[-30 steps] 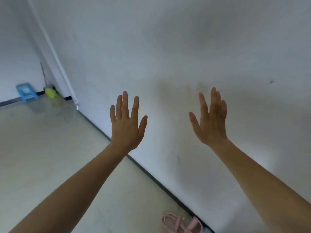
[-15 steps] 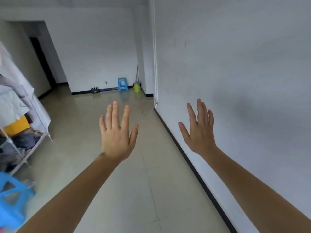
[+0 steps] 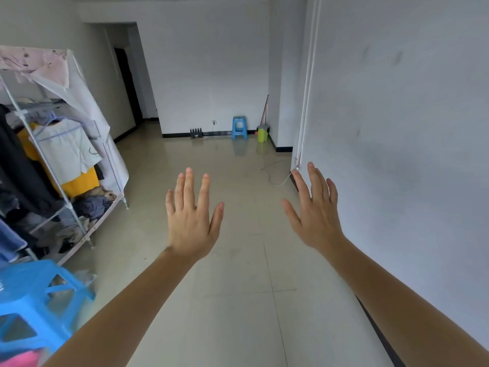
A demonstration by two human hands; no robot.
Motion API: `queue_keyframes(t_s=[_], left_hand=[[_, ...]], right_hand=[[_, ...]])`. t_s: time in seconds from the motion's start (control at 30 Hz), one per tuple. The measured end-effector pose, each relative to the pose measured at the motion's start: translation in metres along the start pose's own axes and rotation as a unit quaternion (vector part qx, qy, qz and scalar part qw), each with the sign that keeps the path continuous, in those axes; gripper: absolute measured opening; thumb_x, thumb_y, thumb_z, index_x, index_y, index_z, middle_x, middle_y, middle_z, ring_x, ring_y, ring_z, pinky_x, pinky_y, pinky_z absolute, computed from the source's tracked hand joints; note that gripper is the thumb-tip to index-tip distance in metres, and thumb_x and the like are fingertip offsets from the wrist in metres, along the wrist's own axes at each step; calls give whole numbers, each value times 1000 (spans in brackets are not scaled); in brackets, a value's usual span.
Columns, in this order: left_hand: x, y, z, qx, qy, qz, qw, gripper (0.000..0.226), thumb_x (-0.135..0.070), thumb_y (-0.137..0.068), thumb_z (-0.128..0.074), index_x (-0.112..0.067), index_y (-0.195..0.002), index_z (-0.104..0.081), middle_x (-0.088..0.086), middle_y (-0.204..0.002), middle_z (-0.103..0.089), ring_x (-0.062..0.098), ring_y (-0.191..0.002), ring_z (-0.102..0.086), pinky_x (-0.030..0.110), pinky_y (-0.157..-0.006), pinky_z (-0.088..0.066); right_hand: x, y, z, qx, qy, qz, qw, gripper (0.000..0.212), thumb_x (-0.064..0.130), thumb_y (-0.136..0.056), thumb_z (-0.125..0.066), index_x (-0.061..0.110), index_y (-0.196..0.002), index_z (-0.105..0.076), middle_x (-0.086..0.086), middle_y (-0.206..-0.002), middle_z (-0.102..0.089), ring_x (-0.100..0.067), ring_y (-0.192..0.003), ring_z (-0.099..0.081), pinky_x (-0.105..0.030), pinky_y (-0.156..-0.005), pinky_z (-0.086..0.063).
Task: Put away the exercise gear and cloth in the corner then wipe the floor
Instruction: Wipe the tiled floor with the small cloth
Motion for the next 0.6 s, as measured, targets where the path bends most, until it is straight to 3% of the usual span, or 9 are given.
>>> queue_keyframes(t_s=[0.3,0.47,0.6], left_hand=[[69,-218,-192,36,-43,-4,998,64,-48,-102,-29,-11,-153,-29,23,-160,-20,41,-148,-19,63,-112,-27],[133,-313,-244,1,-54,9,999,64,-47,-102,-32,-11,-154,-27,23,-161,-18,41,-149,-16,61,-114,-24],[209,-377,-313,6,-63,24,998,64,-46,-102,-32,-10,-154,-28,24,-160,-19,42,-148,-17,63,-113,-25]], right_hand=[[-70,-198,-222,38,-33,-22,998,65,51,-101,-36,14,-154,-27,-20,-162,-19,-35,-149,-23,-55,-119,-19],[-63,-312,-315,51,-53,-22,997,65,51,-102,-34,14,-155,-26,-21,-161,-19,-37,-148,-22,-55,-119,-19],[-40,-393,-413,70,-61,28,995,66,50,-102,-38,14,-155,-27,-21,-160,-21,-38,-147,-25,-54,-119,-18]])
Point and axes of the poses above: each hand's wrist, its own y-axis away from the middle knuckle, its own z-axis out of the back of the hand, x = y × z, the point moved 6 cm from there along -y, towards the middle knuckle
